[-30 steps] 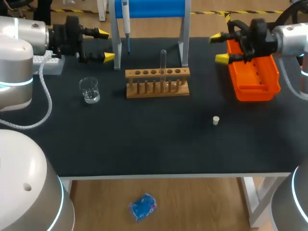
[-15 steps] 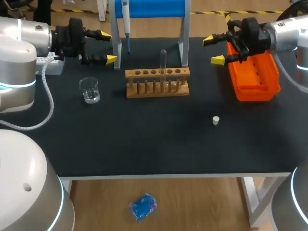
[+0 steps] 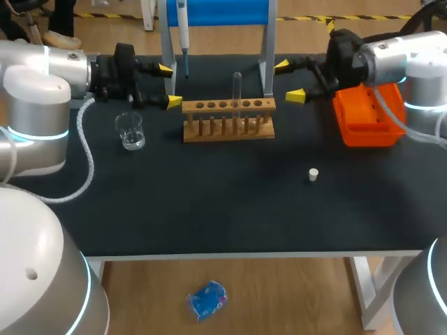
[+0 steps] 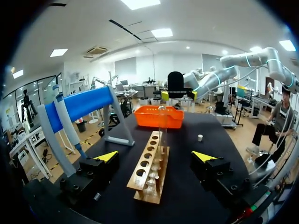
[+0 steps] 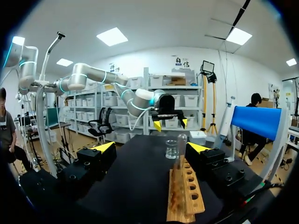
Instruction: Invert the test tube, pick up the pipette, mount the tip to pipette, aspirate from beaker and dispense into the tube, eject the tip, return the pipette, and cap with the stopper.
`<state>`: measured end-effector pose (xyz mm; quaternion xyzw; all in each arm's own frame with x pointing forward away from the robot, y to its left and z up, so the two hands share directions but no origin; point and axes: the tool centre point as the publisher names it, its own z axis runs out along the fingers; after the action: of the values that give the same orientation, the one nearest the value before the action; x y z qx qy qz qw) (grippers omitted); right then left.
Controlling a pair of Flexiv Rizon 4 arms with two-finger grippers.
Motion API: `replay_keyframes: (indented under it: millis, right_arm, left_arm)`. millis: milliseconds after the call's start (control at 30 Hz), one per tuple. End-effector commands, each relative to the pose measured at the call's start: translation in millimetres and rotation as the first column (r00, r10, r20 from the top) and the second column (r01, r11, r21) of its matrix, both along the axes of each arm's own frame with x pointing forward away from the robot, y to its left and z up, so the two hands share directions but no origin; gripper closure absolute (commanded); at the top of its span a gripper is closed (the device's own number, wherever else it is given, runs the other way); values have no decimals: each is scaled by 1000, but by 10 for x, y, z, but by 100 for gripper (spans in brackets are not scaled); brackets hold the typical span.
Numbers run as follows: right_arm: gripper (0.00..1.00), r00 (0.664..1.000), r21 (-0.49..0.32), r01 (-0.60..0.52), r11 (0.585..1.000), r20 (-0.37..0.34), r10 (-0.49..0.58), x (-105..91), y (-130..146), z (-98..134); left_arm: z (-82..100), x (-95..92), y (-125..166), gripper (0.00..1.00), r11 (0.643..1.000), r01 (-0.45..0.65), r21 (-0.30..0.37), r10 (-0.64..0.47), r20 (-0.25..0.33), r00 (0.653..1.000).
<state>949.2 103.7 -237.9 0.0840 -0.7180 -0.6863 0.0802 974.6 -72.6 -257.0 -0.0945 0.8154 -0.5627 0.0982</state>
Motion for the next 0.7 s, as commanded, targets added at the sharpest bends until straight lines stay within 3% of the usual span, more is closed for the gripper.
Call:
replay_keyframes:
  millis: [33, 300, 700]
  right_arm:
    - [0, 999, 16, -49, 999, -6, 49, 144, 167, -115]
    - [0, 999, 21, -31, 999, -18, 31, 215, 403, -245]
    - [0, 1000, 4, 22, 1000, -14, -22, 275, 615, -245]
  left_arm:
    - [-33, -16, -28, 0, 1000, -8, -5, 8, 6, 1000]
    - [-33, -16, -28, 0, 1000, -8, -5, 8, 6, 1000]
    - [-33, -16, -28, 0, 1000, -8, -5, 8, 6, 1000]
